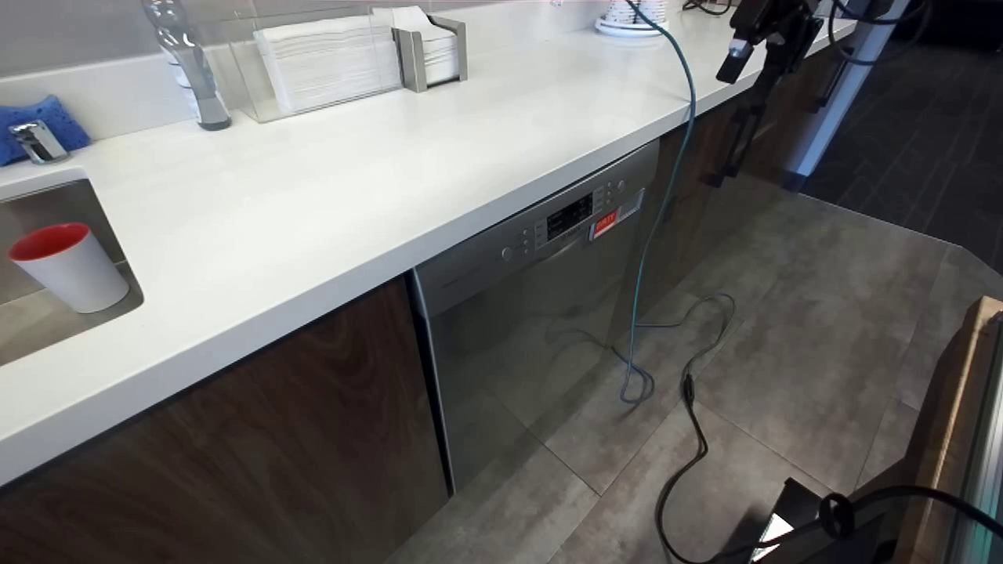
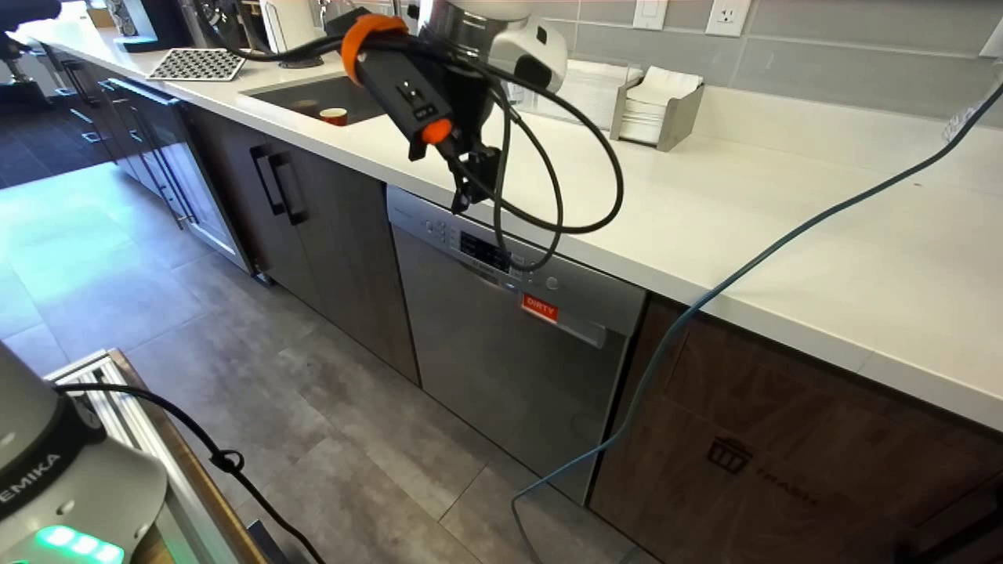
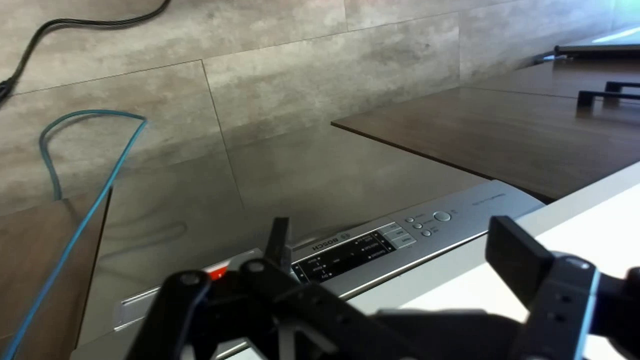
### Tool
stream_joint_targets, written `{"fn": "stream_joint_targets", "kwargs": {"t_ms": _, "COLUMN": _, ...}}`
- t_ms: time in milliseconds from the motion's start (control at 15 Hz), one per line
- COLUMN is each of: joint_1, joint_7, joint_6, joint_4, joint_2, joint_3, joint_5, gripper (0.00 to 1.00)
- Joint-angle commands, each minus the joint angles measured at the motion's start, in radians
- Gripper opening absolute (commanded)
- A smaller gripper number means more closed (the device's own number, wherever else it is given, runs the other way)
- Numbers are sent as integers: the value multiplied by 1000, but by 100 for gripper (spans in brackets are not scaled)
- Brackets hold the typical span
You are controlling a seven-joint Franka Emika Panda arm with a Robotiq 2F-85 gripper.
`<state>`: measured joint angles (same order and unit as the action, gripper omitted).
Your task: Press a button on the dishwasher
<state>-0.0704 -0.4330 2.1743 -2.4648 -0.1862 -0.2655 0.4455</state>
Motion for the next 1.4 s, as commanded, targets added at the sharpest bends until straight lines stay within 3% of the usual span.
{"fn": "stream_joint_targets", "kwargs": {"t_ms": 0, "joint_1": 0, "joint_7": -66, "joint_6": 80, "joint_4": 1, "joint_2": 88, "joint_3": 7, "joint_5": 161, "gripper": 100}}
{"fn": "stream_joint_targets", "kwargs": {"t_ms": 867, "joint_1": -78, "joint_7": -230, "joint_6": 245, "joint_4": 56, "joint_2": 381, "joint_3": 90, "joint_5": 602, "gripper": 100}}
{"fn": "stream_joint_targets", "kwargs": {"t_ms": 1000, "joint_1": -93, "joint_7": -251, "joint_6": 281, "joint_4": 78, "joint_2": 430, "joint_3": 98, "joint_5": 645, "gripper": 100}}
{"fn": "stream_joint_targets", "kwargs": {"t_ms": 1067, "joint_1": -97, "joint_7": -264, "joint_6": 291, "joint_4": 93, "joint_2": 452, "joint_3": 100, "joint_5": 629, "gripper": 100}}
{"fn": "stream_joint_targets", "kwargs": {"t_ms": 1133, "joint_1": -94, "joint_7": -220, "joint_6": 269, "joint_4": 46, "joint_2": 390, "joint_3": 98, "joint_5": 586, "gripper": 100}}
{"fn": "stream_joint_targets", "kwargs": {"t_ms": 1333, "joint_1": -105, "joint_7": -235, "joint_6": 277, "joint_4": 74, "joint_2": 436, "joint_3": 103, "joint_5": 588, "gripper": 100}}
